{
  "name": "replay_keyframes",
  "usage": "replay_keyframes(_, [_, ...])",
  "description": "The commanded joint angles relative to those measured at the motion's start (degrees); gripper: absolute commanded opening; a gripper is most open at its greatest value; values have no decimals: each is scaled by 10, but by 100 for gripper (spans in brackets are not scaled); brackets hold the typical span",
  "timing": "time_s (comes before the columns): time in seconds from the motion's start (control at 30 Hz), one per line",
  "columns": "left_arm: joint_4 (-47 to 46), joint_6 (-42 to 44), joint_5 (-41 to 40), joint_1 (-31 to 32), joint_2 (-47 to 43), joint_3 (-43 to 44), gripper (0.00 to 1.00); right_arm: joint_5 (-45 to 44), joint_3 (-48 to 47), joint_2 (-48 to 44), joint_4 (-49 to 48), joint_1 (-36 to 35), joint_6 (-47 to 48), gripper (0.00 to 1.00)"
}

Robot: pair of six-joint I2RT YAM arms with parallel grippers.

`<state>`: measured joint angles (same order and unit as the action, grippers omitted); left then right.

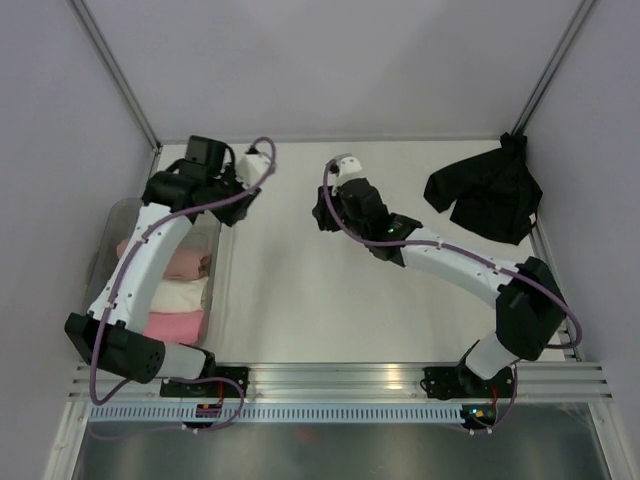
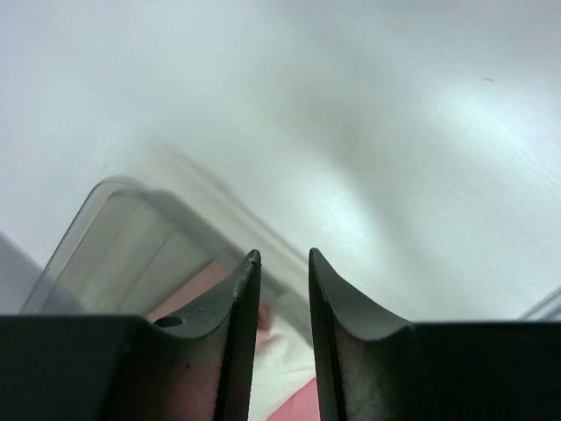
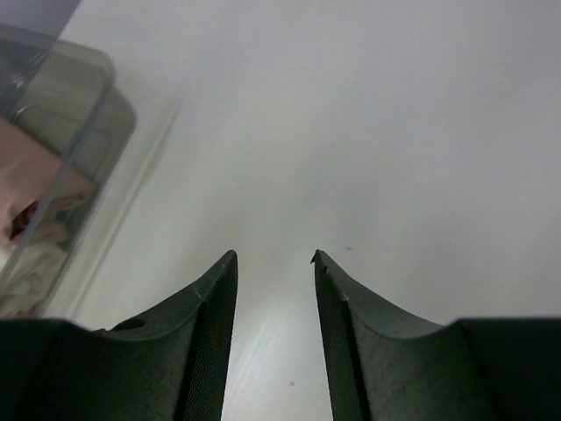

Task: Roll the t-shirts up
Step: Place the rolled tshirt into the container

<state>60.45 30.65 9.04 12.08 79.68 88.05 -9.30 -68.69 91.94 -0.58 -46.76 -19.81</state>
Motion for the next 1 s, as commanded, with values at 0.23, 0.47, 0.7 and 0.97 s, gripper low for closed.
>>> replay_keyframes(0.23, [-61,-109,-23,291,6,-96,34,-188,111,-221,243,214,-90,51])
replay_keyframes(0.47, [-154,-125,-16,378,-37,-241,35,-335,212,-396,231,231,-50,66])
replay_keyframes(0.7, [-219,-83,6,378,-119,-369,37,-339,219,-404,246,231,-55,68])
replay_keyframes(0.97, [-219,-45,56,378,-181,-424,40,-327,182,-335,244,231,-92,68])
